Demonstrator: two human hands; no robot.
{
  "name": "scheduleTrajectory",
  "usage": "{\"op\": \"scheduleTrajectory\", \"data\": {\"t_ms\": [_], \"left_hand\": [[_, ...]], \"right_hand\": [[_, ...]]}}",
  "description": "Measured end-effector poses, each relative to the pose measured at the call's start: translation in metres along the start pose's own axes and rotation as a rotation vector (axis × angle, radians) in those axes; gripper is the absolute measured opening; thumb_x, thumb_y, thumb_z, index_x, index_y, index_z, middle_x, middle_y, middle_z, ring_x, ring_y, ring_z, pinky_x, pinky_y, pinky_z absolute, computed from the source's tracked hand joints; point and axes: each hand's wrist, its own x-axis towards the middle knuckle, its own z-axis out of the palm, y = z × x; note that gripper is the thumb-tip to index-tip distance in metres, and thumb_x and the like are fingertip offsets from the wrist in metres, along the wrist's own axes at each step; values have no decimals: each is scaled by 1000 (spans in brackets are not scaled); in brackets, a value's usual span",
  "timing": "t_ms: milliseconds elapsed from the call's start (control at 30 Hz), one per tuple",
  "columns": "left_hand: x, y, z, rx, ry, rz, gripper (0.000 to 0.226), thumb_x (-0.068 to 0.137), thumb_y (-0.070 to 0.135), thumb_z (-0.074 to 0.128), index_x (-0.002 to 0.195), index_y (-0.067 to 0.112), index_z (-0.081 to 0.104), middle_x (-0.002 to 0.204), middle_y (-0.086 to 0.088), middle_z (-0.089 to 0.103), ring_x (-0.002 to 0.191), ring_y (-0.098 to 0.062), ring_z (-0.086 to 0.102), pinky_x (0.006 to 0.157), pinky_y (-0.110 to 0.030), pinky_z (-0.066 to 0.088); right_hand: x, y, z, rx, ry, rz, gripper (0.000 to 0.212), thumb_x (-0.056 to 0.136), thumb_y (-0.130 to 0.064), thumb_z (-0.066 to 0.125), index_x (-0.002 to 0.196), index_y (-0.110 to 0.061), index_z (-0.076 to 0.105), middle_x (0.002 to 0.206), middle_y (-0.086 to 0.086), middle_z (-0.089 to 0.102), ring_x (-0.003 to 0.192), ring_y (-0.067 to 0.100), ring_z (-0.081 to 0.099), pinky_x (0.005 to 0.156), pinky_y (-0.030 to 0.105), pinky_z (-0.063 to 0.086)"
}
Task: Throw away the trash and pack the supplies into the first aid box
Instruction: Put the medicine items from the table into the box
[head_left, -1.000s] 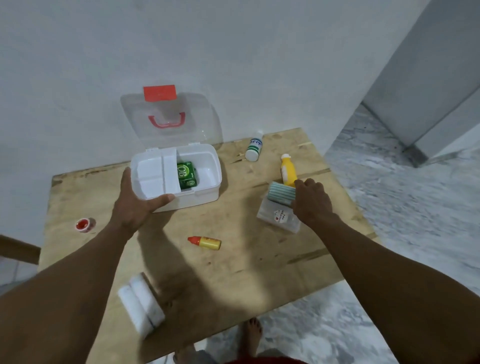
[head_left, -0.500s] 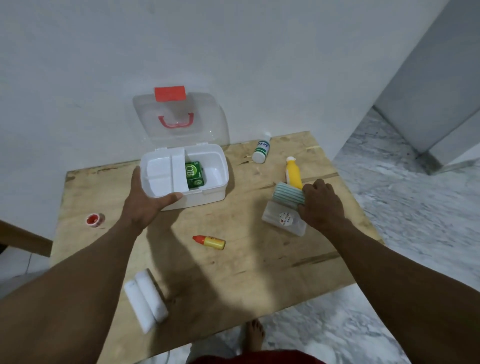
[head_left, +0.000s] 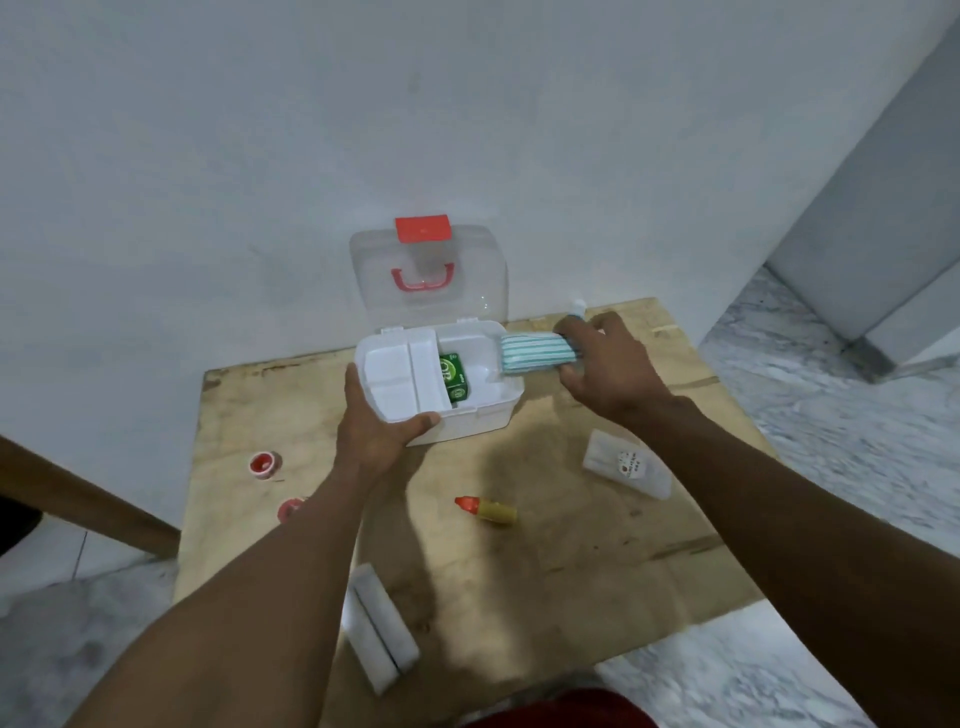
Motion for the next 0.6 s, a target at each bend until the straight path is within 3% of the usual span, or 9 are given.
{"op": "scheduleTrajectory", "data": {"t_ms": [133,200,300,433,600], "left_hand": [[-2,6,0,-11,2,10,106,64,21,91,146,26,23,126,12,45,112,-12,44,84,-27,41],[-3,5,0,-23,2,17,101,65,19,90,142,26,26,122,12,47,110,-11,46,71,-18,41],[-3,6,-1,-34,6,41,95,63,21,91,136,29,30,118,15,51,105,-8,52,65,-11,40],[-6,11,-2,-7,17,68,91,64,25,91,130,37,30,110,29,50,95,13,51,61,-5,44],[-10,16,0,34,49,69,89,63,30,90,125,44,28,105,34,49,93,19,51,60,-2,45]], "right_hand": [[34,-31,6,-154,-40,-125,29,90,-22,60,119,-25,57,108,11,50,88,30,56,80,38,56],[48,-42,11,-271,-85,-157,25,91,-14,59,115,-21,60,104,11,49,94,29,52,79,38,55],[60,-54,20,-386,-173,-211,31,92,-3,55,119,-16,61,111,14,48,106,33,49,78,36,44],[68,-60,36,-356,-275,-238,31,91,-7,58,121,-13,59,113,14,50,105,32,53,86,35,46],[74,-59,51,-246,-366,-208,40,85,-17,73,120,-6,56,120,14,60,109,29,57,85,33,46]]}}
